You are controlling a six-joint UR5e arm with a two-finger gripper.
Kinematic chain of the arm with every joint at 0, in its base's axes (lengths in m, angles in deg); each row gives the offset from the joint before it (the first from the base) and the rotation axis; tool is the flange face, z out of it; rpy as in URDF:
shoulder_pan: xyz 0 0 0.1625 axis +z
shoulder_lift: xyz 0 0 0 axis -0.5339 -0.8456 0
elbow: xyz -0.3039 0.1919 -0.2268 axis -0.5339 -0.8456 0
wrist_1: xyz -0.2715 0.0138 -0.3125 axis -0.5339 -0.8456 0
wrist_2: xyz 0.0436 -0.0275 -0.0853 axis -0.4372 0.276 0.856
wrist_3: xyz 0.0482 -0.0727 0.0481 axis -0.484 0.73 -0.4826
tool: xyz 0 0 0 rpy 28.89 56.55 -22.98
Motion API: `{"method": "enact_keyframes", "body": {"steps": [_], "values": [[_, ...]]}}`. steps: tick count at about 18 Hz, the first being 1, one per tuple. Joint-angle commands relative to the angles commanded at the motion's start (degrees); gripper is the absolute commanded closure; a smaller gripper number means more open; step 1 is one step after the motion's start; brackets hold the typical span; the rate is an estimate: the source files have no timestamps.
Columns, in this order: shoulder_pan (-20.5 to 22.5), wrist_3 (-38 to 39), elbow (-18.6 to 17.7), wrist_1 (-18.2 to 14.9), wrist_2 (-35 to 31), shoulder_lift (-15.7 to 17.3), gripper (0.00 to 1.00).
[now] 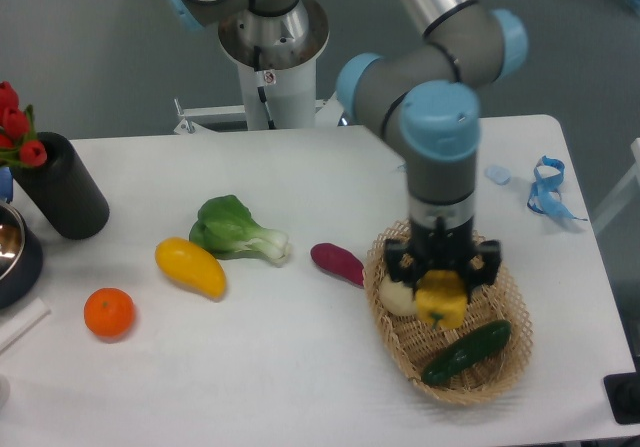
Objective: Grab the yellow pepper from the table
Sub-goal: 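Lift the held pepper and carry it over the wicker basket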
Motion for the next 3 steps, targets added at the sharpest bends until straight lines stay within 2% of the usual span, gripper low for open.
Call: {"method": "enact_keyframes", "body": {"steps": [3], "values": [[0.8, -1.1, -0.2, -0.2, 0.0, 0.0, 0.73]]}}
